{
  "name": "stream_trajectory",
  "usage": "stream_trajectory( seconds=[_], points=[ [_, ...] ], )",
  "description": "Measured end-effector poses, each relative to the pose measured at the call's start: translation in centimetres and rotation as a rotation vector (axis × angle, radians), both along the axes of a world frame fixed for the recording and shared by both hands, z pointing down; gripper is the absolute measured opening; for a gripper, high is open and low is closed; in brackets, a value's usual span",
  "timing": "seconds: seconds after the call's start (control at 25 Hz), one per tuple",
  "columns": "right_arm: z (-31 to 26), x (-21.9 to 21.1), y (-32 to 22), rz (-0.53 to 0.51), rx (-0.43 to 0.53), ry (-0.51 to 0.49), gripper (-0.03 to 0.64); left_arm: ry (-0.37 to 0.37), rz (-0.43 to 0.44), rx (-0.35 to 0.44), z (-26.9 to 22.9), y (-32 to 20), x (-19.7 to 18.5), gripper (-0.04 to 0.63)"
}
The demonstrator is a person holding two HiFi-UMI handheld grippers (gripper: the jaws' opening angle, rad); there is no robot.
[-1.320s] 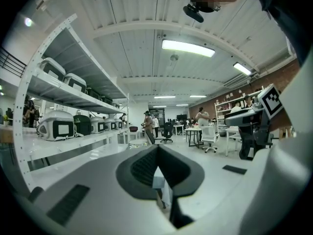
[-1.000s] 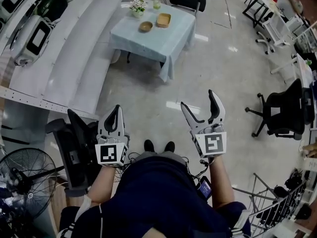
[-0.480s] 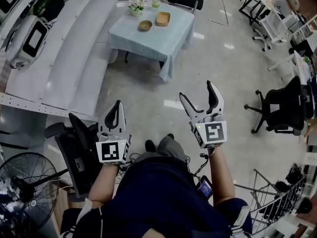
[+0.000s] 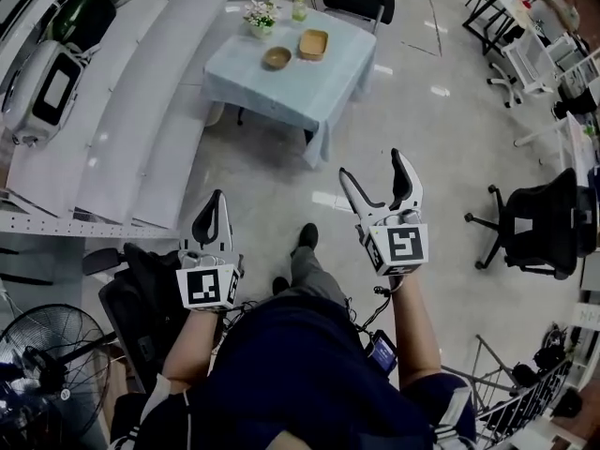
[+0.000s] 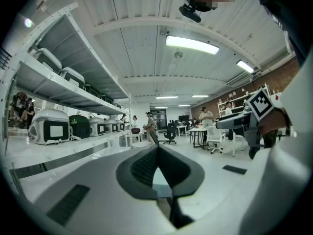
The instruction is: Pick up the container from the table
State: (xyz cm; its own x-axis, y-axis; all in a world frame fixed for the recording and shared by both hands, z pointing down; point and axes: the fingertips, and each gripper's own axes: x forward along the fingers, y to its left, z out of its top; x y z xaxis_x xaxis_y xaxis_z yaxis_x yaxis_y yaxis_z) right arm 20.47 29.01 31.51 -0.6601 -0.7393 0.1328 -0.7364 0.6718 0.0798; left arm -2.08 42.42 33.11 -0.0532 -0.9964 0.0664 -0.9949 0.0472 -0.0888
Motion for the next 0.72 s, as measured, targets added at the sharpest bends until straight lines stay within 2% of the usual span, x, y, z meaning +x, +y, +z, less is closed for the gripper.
stream_trajectory(
  seconds=[0.36, 0.72],
  points=[
    [2.4, -1.4, -13.5, -0.020, -0.074, -0.031, 0.430, -0.030, -0.064, 0.007, -0.7, -12.2, -2.4, 0.002],
    [5.5, -4.1, -23.2, -0.020, -0.117, -0.012, 0.426, -0.048, -0.086, -0.011, -0.5, -20.4, -6.4, 0.002]
  ],
)
